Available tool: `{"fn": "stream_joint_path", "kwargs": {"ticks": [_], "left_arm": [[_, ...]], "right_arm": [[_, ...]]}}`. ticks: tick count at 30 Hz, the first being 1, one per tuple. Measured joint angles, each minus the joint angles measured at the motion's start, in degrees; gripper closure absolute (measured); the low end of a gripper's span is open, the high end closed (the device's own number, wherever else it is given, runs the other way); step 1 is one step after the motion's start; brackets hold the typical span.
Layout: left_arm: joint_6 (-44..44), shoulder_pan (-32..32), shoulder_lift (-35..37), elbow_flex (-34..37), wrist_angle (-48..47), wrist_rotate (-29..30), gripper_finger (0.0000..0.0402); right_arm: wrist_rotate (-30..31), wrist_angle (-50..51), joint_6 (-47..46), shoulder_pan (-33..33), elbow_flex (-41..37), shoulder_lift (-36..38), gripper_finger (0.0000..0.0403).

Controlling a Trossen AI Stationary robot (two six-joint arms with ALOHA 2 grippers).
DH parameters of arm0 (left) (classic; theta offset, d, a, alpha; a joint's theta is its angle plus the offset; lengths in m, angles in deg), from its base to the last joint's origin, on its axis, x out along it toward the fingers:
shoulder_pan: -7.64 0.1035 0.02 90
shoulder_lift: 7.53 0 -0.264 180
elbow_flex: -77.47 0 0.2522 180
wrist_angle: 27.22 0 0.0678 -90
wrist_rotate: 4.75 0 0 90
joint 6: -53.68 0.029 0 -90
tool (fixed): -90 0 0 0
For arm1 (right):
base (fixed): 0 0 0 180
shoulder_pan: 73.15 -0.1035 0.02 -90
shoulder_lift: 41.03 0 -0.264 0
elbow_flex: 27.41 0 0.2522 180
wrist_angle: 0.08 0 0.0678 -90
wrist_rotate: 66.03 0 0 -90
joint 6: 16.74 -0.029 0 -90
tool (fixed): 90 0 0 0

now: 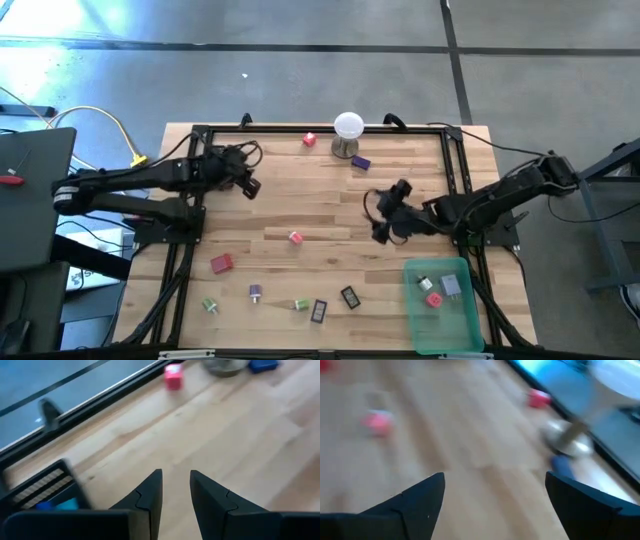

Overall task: Pick & Place Office items
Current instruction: Put the blue digital clock into the black bin

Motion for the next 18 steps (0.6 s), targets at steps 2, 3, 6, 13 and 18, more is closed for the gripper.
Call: {"fn": "stream_joint_path", "kwargs": {"ticks": [2,3,6,13,18], "left_arm": [[-0.02,-2.57,-0.24,0.0,1.49,-0.04,0.0309],[-0.02,-3.81,-0.37,0.0,2.13,-0.06,0.0309],[-0.03,-6.88,-0.41,0.0,3.45,-0.29,0.0309],[-0.11,-11.6,-0.41,0.0,3.47,-0.26,0.027],[-0.11,-14.13,-0.41,0.0,3.77,-0.22,0.021]], "right_arm": [[-0.18,1.21,-0.8,3.88,0.0,-0.02,0.0074],[-1.6,1.37,-0.85,6.01,0.0,-0.02,0.0077],[-8.62,0.78,-0.94,12.88,0.0,-0.55,0.0088],[-19.01,-3.62,2.29,24.48,0.04,-6.02,0.0104],[-23.04,-8.91,3.76,29.19,-0.02,-11.79,0.0103]]}}
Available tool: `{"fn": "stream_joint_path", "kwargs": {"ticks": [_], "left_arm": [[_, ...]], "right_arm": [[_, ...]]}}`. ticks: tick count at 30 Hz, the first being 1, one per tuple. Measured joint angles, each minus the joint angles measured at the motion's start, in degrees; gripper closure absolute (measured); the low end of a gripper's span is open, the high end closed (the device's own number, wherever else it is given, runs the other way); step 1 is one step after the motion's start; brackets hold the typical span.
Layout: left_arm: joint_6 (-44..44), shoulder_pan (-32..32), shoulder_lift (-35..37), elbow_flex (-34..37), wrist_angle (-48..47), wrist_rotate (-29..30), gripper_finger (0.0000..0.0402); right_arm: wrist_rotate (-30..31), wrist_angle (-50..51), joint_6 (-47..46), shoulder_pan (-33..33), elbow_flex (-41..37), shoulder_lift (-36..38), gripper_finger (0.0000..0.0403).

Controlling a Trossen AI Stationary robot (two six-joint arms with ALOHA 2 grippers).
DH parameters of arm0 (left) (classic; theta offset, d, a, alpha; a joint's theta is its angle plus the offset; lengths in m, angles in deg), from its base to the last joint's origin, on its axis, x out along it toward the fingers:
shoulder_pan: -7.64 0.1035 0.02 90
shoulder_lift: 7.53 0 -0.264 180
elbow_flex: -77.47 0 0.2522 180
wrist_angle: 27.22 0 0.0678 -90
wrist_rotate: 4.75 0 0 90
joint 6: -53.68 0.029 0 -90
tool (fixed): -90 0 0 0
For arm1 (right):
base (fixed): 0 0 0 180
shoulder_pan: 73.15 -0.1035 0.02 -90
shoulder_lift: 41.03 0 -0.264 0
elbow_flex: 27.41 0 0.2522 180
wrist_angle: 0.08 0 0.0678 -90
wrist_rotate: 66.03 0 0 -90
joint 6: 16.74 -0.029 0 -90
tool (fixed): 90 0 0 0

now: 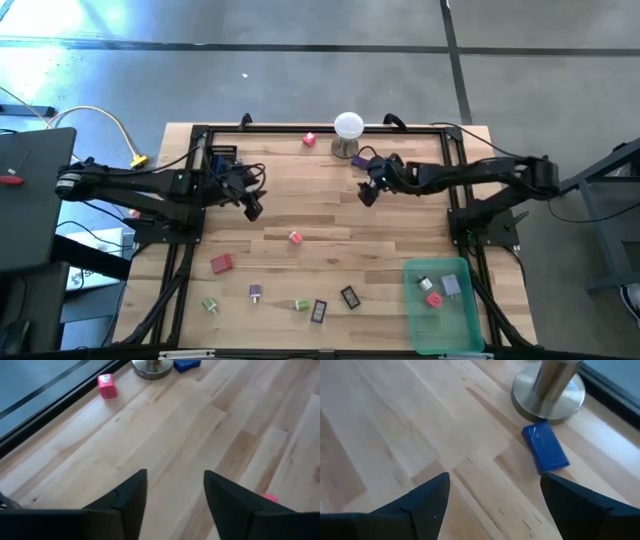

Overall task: Pick & Place Office items
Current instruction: Put the blue digital clock into the black bin

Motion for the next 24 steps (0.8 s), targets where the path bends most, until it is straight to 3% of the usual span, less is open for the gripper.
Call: {"fn": "stream_joint_path", "kwargs": {"ticks": [5,12,18,24], "left_arm": [[0.0,-1.73,0.0,0.0,0.07,0.02,0.0178],[0.0,-3.4,0.0,0.0,0.07,0.2,0.0175],[0.0,-4.36,0.0,0.0,0.98,0.22,0.0175],[0.0,-4.36,0.0,0.0,1.71,0.26,0.0175]], "right_arm": [[-1.11,-5.41,2.97,3.05,0.0,-5.65,0.0098],[-2.19,-6.15,4.94,6.27,1.93,-10.63,0.0097],[-2.69,-6.06,5.97,9.68,3.42,-12.05,0.0097],[-6.92,-5.9,6.24,12.83,4.37,-12.05,0.0097]]}}
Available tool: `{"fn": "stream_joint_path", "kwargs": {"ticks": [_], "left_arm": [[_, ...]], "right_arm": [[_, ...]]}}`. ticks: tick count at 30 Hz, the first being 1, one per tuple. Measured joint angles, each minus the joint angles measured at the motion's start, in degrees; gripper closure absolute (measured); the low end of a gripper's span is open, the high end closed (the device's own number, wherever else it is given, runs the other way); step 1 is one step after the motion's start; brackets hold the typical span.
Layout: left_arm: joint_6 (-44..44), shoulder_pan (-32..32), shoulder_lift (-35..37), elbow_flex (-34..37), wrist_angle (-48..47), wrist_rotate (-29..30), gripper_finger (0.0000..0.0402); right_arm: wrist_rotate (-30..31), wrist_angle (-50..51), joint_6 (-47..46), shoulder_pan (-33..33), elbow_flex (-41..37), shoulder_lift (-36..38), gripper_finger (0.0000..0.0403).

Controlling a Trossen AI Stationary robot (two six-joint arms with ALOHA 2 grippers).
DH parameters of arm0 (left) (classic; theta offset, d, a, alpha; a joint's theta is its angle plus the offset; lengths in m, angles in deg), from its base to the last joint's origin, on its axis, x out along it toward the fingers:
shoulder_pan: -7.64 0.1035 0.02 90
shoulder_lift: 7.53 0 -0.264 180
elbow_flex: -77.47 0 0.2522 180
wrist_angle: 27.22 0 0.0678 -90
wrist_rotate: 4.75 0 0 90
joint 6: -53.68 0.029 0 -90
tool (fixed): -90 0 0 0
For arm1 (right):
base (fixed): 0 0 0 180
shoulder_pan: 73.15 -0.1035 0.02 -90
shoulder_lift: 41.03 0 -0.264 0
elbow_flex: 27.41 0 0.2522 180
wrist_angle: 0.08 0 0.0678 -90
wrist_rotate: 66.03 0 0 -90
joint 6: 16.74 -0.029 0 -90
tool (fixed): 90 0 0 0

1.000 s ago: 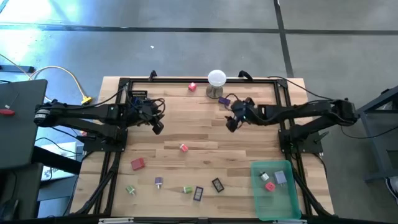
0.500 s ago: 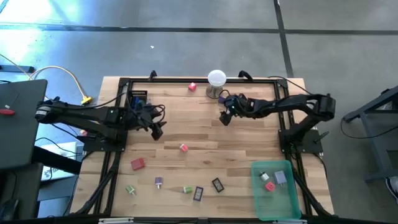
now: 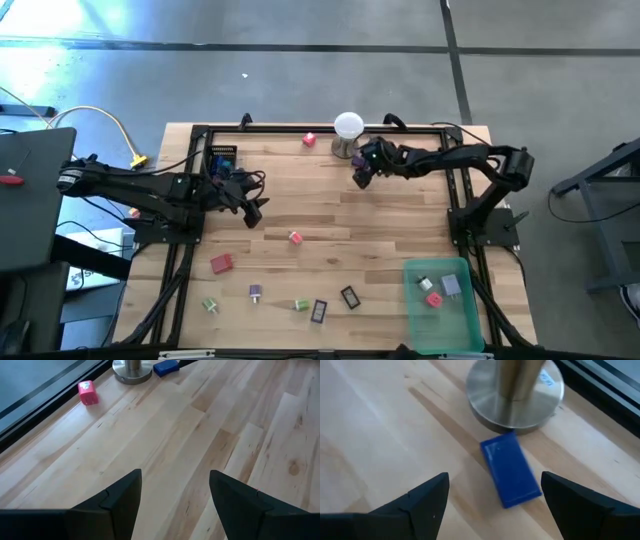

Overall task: Pick & Place Office items
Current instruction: Put the blue digital clock into the black bin

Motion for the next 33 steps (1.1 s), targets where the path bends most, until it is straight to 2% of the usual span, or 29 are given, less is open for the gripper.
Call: {"fn": "stream_joint_path", "kwargs": {"ticks": [15,20,24,33], "left_arm": [[0.0,0.02,-0.02,0.0,0.3,-0.07,0.0175],[0.0,0.02,-0.02,0.0,1.76,-0.11,0.0175],[0.0,0.02,-0.02,0.0,2.1,-0.13,0.0175],[0.0,0.02,-0.02,0.0,2.5,-0.28,0.0175]], "right_arm": [[-1.69,1.98,-5.61,2.88,0.0,0.02,0.0097],[-1.5,0.4,-4.65,2.7,0.13,-1.33,0.0097],[1.08,-1.55,-1.67,2.25,0.11,-3.51,0.0097],[-0.27,-3.8,1.16,2.75,0.19,-7.86,0.0097]]}}
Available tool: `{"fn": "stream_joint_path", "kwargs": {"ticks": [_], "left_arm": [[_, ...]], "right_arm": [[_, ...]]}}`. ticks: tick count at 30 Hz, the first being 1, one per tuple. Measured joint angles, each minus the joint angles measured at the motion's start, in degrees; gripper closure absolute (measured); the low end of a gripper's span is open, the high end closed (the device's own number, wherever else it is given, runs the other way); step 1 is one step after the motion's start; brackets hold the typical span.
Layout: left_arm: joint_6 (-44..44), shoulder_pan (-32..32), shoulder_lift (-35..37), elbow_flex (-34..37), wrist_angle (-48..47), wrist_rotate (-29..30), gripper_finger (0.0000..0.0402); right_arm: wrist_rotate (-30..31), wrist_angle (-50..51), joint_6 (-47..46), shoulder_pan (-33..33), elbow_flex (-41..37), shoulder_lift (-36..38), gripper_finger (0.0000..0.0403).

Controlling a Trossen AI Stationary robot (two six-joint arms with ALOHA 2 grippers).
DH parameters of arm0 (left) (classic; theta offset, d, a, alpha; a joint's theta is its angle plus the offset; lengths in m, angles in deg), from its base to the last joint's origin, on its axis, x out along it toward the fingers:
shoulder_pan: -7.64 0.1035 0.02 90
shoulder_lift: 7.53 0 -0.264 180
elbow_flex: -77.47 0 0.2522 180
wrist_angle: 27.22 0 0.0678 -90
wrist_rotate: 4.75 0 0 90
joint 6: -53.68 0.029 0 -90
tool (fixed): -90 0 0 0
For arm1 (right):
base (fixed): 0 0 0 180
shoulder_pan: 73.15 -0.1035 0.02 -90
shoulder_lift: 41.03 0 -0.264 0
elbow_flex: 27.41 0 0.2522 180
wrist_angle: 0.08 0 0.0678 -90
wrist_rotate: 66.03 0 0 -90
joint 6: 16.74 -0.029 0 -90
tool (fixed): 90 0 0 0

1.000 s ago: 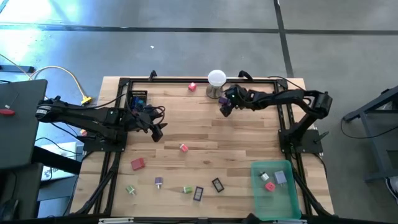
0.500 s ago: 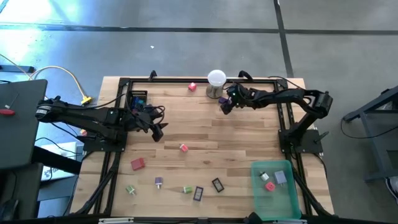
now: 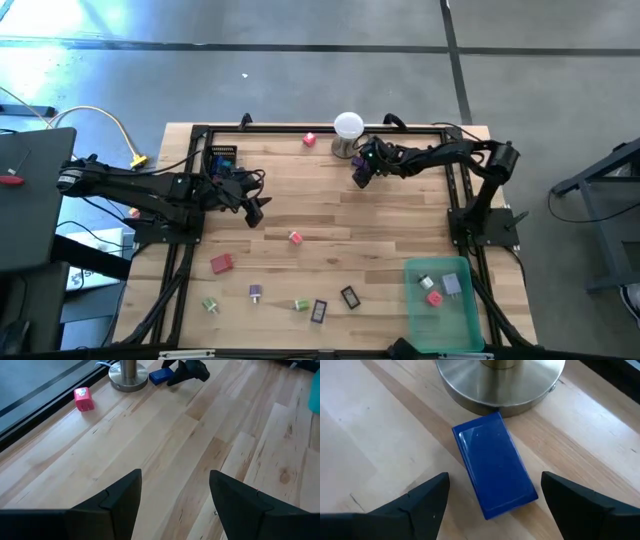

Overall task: Pick & Place Office items
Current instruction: Put the blue digital clock into the black bin

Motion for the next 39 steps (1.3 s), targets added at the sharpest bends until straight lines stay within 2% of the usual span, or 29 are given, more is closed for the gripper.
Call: {"fn": "stream_joint_path", "kwargs": {"ticks": [4,7,11,17,29,33,39], "left_arm": [[0.0,0.0,0.0,0.0,-0.01,0.02,0.0175],[0.0,0.0,-0.02,0.0,0.01,0.02,0.0175],[0.0,0.0,-0.02,0.0,0.19,0.04,0.0175],[0.0,0.0,-0.02,0.0,0.19,0.04,0.0175],[0.98,-0.08,-0.28,0.0,0.17,-0.11,0.0175],[1.91,-1.13,-1.43,0.01,0.25,-0.11,0.0175],[5.33,-3.66,-4.72,0.02,1.17,-0.11,0.0175]], "right_arm": [[-0.08,0.73,0.23,-0.48,0.36,-0.19,0.01],[-1.42,0.83,-0.15,-0.44,0.36,-0.19,0.012],[-2.14,0.91,-0.15,-0.48,0.36,-0.23,0.0167],[-2.47,0.97,-0.1,-0.54,0.36,-0.25,0.026],[-1.17,1.62,0.5,-4.29,0.29,0.3,0.0263],[0.04,4.68,0.51,-8.16,0.06,2.94,0.0263],[6.04,7.93,-1.0,-16.73,0.07,9.84,0.0263]]}}
